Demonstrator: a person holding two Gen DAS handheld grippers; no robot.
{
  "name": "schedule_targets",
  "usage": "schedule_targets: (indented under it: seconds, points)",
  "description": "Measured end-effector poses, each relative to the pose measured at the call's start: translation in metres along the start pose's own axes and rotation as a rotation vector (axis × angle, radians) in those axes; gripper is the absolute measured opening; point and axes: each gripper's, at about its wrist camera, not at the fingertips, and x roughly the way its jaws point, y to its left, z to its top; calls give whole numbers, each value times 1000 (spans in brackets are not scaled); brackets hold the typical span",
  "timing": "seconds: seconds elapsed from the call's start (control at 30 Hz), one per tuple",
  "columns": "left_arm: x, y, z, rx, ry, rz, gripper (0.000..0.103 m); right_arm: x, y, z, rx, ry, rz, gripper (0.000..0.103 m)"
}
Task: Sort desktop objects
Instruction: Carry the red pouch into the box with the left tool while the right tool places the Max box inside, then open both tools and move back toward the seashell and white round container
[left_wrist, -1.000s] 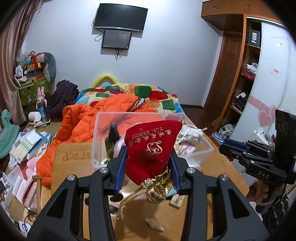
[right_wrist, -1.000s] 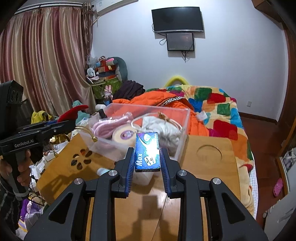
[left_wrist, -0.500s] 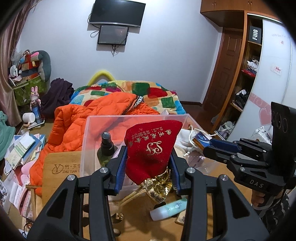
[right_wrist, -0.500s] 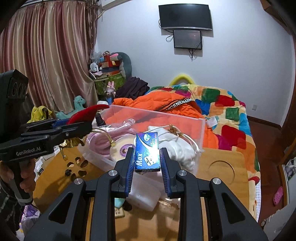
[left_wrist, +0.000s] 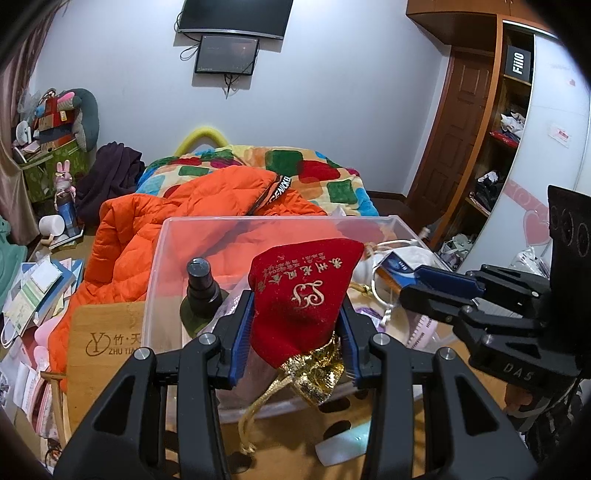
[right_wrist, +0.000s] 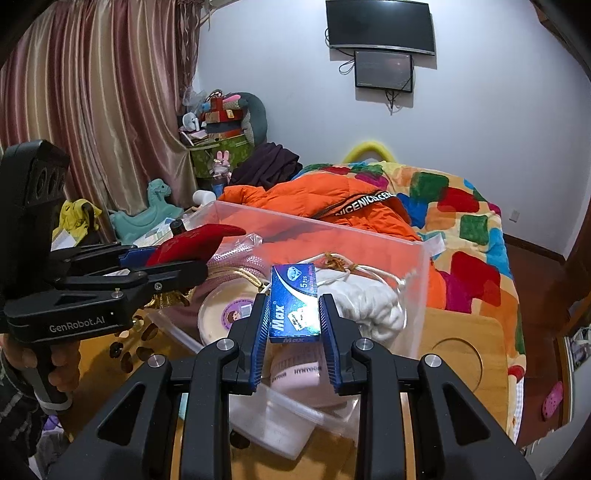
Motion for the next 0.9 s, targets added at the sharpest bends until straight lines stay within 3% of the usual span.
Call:
schedule_targets:
  seconds: [0.37, 0.53, 0.7, 0.83, 0.9]
  points:
    - [17, -2, 0, 23, 21, 19, 44, 18, -1, -3, 6, 29, 20, 24]
    - [16, -1, -1, 13, 26, 11, 55, 14, 1, -4, -3, 41, 0, 25]
    - [13, -8, -4, 40, 26, 30, 65, 4, 5, -7, -19, 18, -37, 45]
    - [6, -14, -6, 45, 13, 49, 67, -10, 8, -9, -14, -9, -57, 50]
    - [2, -14, -6, 39, 10, 38, 73, -16, 7, -10, -2, -15, -65, 58]
